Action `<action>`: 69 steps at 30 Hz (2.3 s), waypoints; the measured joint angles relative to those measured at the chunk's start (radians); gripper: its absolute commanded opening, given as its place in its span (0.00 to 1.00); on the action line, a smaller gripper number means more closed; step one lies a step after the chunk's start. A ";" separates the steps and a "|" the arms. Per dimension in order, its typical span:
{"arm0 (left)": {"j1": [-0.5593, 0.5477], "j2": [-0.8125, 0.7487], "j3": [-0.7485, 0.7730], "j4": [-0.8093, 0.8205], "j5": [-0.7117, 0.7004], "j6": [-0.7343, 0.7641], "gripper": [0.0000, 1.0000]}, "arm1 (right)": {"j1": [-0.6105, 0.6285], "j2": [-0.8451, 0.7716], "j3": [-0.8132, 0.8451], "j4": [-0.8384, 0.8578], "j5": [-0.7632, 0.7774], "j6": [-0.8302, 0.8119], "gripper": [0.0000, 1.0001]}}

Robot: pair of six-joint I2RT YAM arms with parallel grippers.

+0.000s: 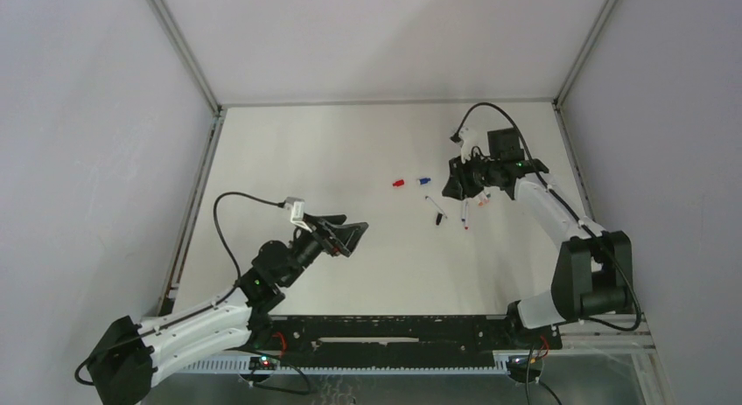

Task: Insert the pens into the pen caps
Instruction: Pick up the pen from the center of the board.

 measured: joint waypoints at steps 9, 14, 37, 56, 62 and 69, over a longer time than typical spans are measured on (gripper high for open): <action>0.006 0.000 -0.021 0.030 -0.024 0.002 0.93 | 0.014 0.101 0.001 0.066 0.193 0.126 0.40; 0.010 0.053 -0.019 0.035 -0.024 0.006 0.92 | 0.009 0.145 0.042 0.021 0.163 0.117 0.38; 0.011 0.112 -0.018 0.044 -0.021 0.009 0.92 | 0.051 0.262 0.057 0.007 0.468 0.237 0.28; 0.011 0.109 -0.019 0.054 -0.020 0.001 0.92 | 0.063 0.333 0.086 0.008 0.613 0.309 0.27; 0.011 0.106 -0.019 0.055 -0.020 0.001 0.92 | 0.063 0.334 0.086 0.006 0.620 0.312 0.25; 0.011 0.105 -0.019 0.055 -0.017 0.001 0.92 | 0.062 0.353 0.086 0.001 0.621 0.314 0.24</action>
